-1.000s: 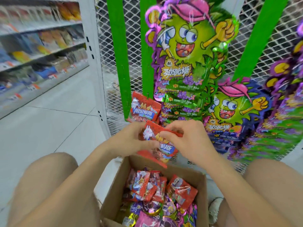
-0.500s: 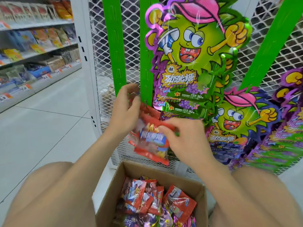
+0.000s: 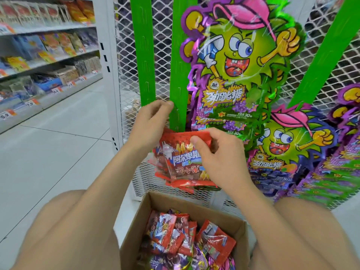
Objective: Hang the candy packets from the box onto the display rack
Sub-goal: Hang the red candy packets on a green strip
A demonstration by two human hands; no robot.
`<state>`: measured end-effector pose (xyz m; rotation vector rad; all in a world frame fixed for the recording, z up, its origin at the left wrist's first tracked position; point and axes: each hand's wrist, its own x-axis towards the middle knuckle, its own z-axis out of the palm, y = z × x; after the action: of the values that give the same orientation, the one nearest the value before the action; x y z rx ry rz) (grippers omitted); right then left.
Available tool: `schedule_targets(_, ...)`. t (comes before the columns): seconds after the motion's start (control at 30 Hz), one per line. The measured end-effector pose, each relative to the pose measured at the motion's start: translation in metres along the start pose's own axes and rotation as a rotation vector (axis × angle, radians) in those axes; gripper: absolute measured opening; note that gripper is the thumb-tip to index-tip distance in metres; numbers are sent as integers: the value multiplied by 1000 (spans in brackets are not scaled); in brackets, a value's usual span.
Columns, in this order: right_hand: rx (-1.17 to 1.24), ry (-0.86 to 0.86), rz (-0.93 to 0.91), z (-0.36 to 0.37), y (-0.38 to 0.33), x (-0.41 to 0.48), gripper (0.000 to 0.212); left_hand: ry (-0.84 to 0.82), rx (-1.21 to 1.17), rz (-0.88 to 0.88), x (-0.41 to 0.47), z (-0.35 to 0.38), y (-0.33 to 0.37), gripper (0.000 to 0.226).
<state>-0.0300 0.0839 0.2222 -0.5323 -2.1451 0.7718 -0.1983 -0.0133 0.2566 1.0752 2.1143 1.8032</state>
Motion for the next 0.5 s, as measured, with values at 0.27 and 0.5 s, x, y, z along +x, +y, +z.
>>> schedule_targets(0.27, 330, 227, 6, 25, -36, 9, 14, -177, -126, -166, -9, -27, 17, 52)
schedule_targets(0.5, 329, 274, 61, 31, -44, 30, 48, -227, -261, -191, -20, -29, 27, 48)
